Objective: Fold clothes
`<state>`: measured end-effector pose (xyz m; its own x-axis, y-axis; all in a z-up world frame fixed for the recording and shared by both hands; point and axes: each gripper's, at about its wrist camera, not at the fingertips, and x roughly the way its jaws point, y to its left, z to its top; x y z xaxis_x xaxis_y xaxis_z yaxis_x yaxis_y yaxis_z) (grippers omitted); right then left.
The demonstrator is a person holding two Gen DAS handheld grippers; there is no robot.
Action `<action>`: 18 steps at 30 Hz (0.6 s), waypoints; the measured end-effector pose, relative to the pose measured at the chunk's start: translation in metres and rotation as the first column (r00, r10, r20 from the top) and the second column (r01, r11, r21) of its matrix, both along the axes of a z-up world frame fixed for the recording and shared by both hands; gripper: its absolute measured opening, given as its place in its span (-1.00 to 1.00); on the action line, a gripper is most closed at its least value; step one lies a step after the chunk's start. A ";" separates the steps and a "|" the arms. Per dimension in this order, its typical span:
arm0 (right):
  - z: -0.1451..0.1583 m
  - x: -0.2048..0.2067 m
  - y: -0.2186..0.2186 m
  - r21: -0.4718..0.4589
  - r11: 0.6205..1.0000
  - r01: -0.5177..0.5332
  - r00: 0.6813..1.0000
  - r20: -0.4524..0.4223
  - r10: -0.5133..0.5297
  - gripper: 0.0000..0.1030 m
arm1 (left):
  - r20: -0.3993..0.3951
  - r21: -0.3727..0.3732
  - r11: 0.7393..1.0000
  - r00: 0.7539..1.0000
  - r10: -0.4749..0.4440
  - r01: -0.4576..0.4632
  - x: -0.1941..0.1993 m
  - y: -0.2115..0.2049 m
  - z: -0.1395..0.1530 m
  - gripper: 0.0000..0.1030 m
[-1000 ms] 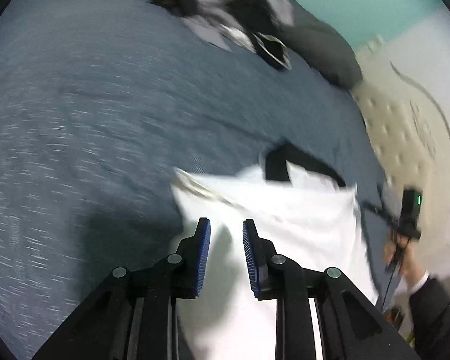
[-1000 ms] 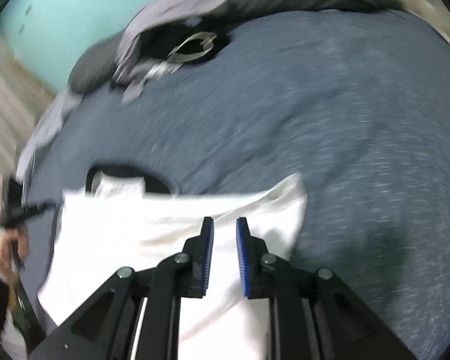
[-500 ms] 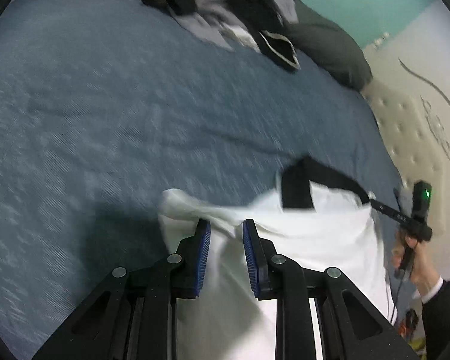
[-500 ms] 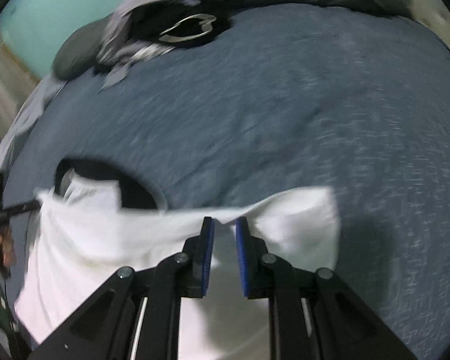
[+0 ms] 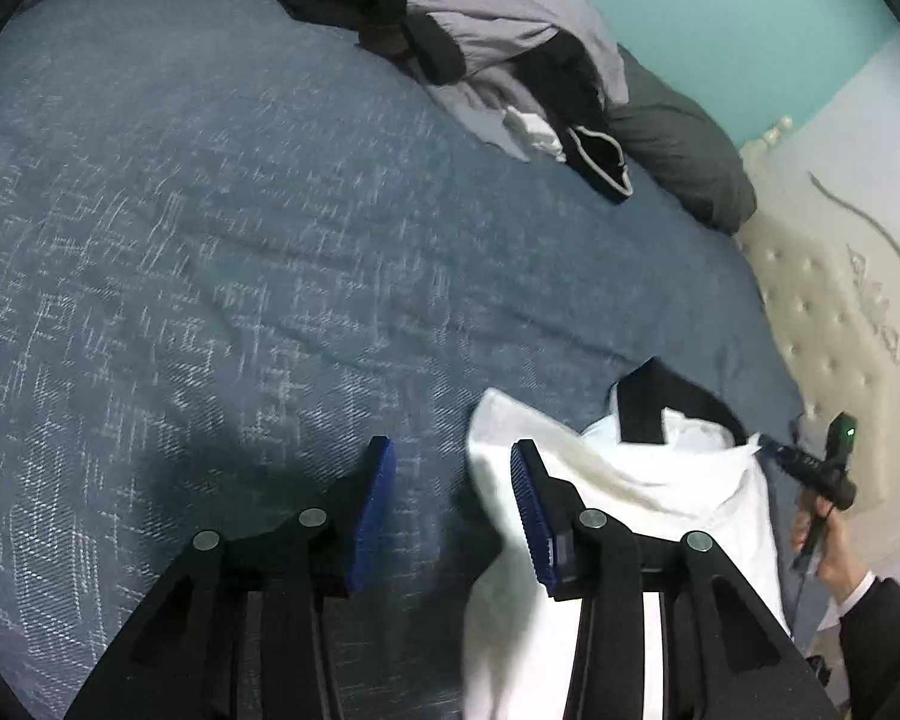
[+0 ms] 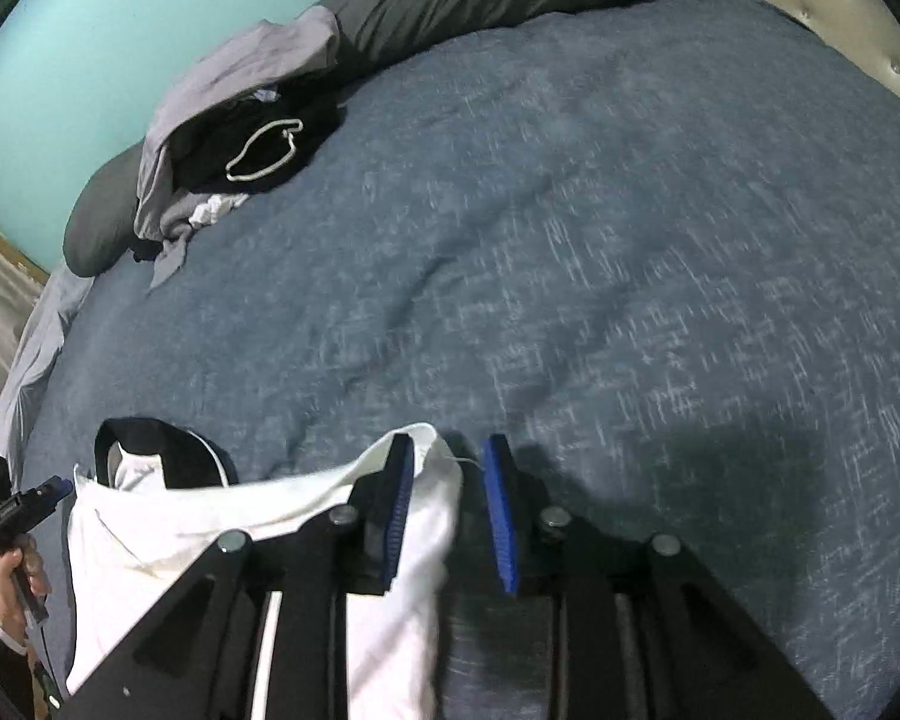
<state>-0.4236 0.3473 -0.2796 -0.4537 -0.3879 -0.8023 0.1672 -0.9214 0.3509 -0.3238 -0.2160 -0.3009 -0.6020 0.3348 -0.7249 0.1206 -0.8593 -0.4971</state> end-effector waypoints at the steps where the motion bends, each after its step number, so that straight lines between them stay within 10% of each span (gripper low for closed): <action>1: -0.001 0.000 0.000 0.002 1.000 -0.005 1.000 0.001 0.005 -0.54 | 0.003 -0.005 1.000 1.000 -0.006 0.006 0.001 0.000 -0.002 -0.15; 18: -0.006 0.006 -0.003 0.053 0.991 -0.120 0.992 -0.033 0.122 -0.52 | 0.009 -0.016 0.999 0.999 -0.041 0.041 -0.004 0.002 -0.009 0.00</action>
